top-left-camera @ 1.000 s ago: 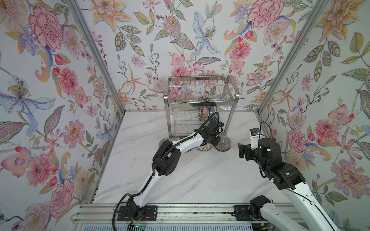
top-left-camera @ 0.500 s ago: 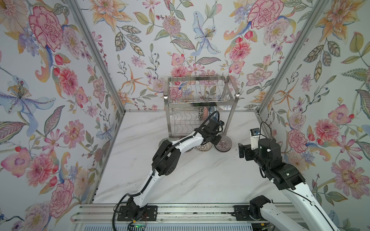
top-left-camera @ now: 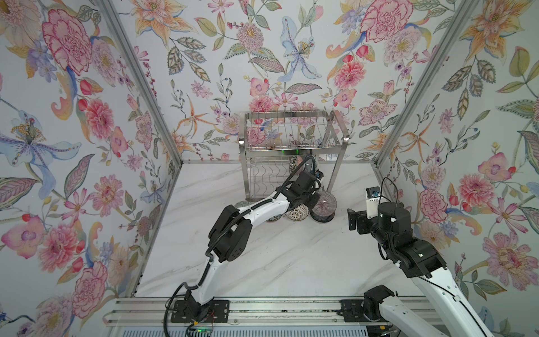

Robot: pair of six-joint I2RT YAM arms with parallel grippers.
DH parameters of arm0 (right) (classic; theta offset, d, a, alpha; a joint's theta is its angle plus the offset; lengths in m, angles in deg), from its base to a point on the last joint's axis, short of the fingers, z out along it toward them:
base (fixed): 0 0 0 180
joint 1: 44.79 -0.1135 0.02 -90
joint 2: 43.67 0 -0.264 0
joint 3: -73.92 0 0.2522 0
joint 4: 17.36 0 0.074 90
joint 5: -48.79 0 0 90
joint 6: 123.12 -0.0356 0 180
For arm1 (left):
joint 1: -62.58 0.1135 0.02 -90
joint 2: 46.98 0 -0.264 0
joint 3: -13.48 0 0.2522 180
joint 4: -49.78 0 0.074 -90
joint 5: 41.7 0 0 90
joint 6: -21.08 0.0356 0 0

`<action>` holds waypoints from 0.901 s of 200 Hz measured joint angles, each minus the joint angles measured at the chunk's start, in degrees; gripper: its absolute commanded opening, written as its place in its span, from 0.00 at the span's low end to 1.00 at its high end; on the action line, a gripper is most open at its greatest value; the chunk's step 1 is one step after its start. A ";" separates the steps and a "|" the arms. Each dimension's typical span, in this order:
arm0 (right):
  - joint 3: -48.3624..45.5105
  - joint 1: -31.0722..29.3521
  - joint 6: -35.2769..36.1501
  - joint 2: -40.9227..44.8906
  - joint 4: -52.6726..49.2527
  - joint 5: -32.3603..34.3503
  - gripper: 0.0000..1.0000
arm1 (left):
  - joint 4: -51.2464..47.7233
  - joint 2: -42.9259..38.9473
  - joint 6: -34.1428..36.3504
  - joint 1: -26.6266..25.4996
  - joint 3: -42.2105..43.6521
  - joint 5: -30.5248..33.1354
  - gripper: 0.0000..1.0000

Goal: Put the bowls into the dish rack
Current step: 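Close the left gripper on the rim and lift the purple-striped bowl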

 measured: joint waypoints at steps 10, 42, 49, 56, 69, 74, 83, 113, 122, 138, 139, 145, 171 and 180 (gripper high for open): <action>0.42 0.00 -0.72 -0.37 -0.02 -0.76 0.99 | 1.84 -2.12 -0.44 -0.02 1.73 0.15 0.00; 1.66 0.00 -4.33 -2.32 0.57 -4.92 0.99 | 8.48 -9.64 -2.27 -0.02 10.21 1.36 0.00; 1.66 0.00 -5.53 -2.80 1.07 -6.12 0.99 | 10.21 -11.43 -2.84 -0.02 12.74 1.68 0.00; 1.64 0.00 -6.82 -3.32 1.57 -7.34 0.99 | 11.82 -13.22 -3.54 -0.02 15.43 2.05 0.00; 1.16 -0.02 -9.42 -4.13 3.58 -9.62 0.99 | 15.02 -16.52 -4.92 -0.02 20.68 2.89 0.00; 0.76 -0.02 -10.38 -4.26 4.59 -10.40 0.99 | 16.02 -17.59 -5.46 -0.02 22.47 3.17 0.00; -0.31 -0.02 -12.46 -4.63 6.51 -11.89 0.99 | 17.92 -19.52 -6.32 -0.02 25.64 3.63 0.00; -4.04 -1.31 -19.06 -7.54 12.90 -14.82 0.96 | 22.49 -23.30 -8.63 -0.02 32.50 4.66 0.00; -4.85 -2.36 -20.72 -8.90 14.73 -14.99 0.95 | 23.58 -23.91 -9.18 -0.02 33.75 4.70 0.00; -5.81 -4.81 -23.43 -11.50 17.38 -14.69 0.90 | 25.09 -24.48 -10.03 -0.02 35.04 4.68 0.00; -5.88 -5.05 -23.78 -11.69 17.64 -14.69 0.90 | 25.18 -24.48 -10.05 -0.02 35.06 4.68 0.00; -6.01 -5.90 -24.48 -12.63 18.45 -14.38 0.87 | 25.79 -24.61 -10.25 -0.02 35.39 4.68 0.00; -7.13 -8.39 -28.39 -15.85 23.15 -12.41 0.70 | 28.00 -24.94 -11.17 -0.02 36.68 4.68 0.00; -8.33 -8.44 -30.29 -16.41 25.40 -11.37 0.66 | 28.26 -25.09 -11.37 -0.02 36.98 4.68 0.00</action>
